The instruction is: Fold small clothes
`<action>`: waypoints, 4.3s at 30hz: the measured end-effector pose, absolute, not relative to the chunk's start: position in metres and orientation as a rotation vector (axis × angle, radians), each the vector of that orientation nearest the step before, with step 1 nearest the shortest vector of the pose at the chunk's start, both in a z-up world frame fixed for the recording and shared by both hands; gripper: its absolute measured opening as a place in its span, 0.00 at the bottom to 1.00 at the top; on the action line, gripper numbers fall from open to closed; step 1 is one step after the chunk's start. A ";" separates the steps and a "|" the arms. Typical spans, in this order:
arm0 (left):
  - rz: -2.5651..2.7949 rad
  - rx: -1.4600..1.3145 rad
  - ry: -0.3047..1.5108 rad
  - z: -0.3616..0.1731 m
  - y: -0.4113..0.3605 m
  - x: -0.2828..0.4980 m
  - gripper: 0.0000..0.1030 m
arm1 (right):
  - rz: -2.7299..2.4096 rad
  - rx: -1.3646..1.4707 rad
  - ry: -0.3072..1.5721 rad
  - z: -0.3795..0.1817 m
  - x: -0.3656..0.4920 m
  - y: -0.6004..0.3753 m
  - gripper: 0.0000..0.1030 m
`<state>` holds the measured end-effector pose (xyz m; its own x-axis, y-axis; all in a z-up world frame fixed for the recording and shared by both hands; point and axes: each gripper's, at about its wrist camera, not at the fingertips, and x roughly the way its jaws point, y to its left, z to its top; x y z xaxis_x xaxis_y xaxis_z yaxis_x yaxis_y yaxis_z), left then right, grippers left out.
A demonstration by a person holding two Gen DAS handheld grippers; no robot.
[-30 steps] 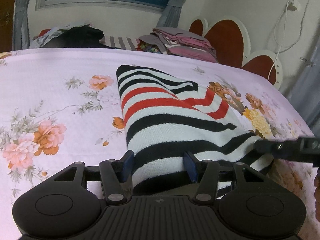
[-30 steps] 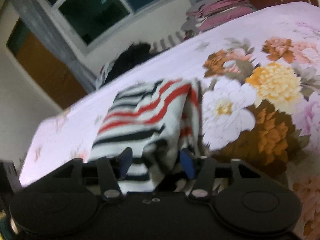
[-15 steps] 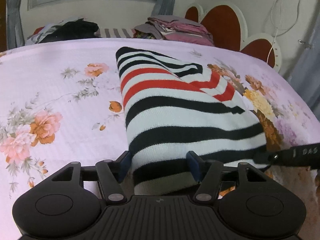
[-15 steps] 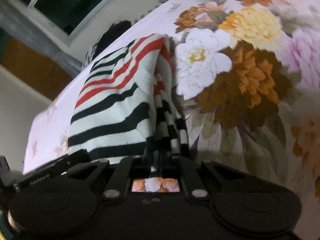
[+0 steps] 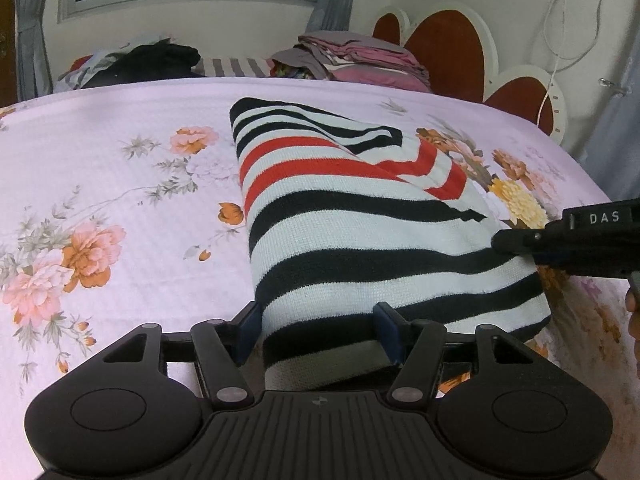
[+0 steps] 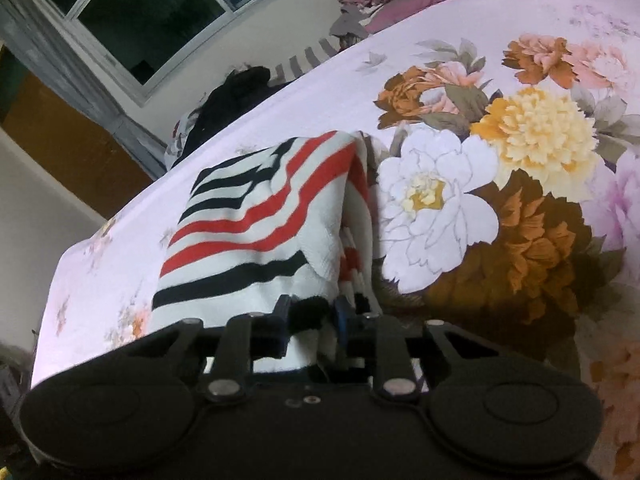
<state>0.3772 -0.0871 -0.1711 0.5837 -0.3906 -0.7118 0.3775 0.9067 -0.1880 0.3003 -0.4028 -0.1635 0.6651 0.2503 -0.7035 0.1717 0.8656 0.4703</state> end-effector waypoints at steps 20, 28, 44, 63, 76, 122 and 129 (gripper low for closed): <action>-0.440 -0.106 0.774 -0.125 -0.077 0.407 0.59 | 0.028 0.533 0.785 -0.145 0.339 -0.424 0.38; -0.367 -0.126 0.770 -0.136 -0.089 0.461 0.59 | -0.026 0.558 0.821 -0.163 0.389 -0.424 0.52; -0.339 -0.135 0.816 -0.179 -0.110 0.497 0.62 | -0.083 0.258 0.849 -0.188 0.418 -0.406 0.14; -0.321 -0.137 0.849 -0.171 -0.109 0.497 0.63 | 0.011 0.306 0.773 -0.144 0.367 -0.393 0.31; -0.320 -0.105 0.845 -0.167 -0.113 0.491 0.63 | -0.009 0.179 0.823 -0.162 0.333 -0.379 0.27; -0.481 -0.367 1.027 -0.205 -0.090 0.484 0.75 | 0.222 0.622 0.919 -0.209 0.385 -0.421 0.53; -0.469 -0.354 0.978 -0.187 -0.088 0.478 0.48 | 0.232 0.650 0.883 -0.196 0.378 -0.418 0.34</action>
<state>0.4775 -0.0880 -0.1867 0.4724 -0.5292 -0.7048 0.2185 0.8450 -0.4880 0.3782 -0.4179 -0.1960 0.6252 0.4446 -0.6414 0.0718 0.7856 0.6146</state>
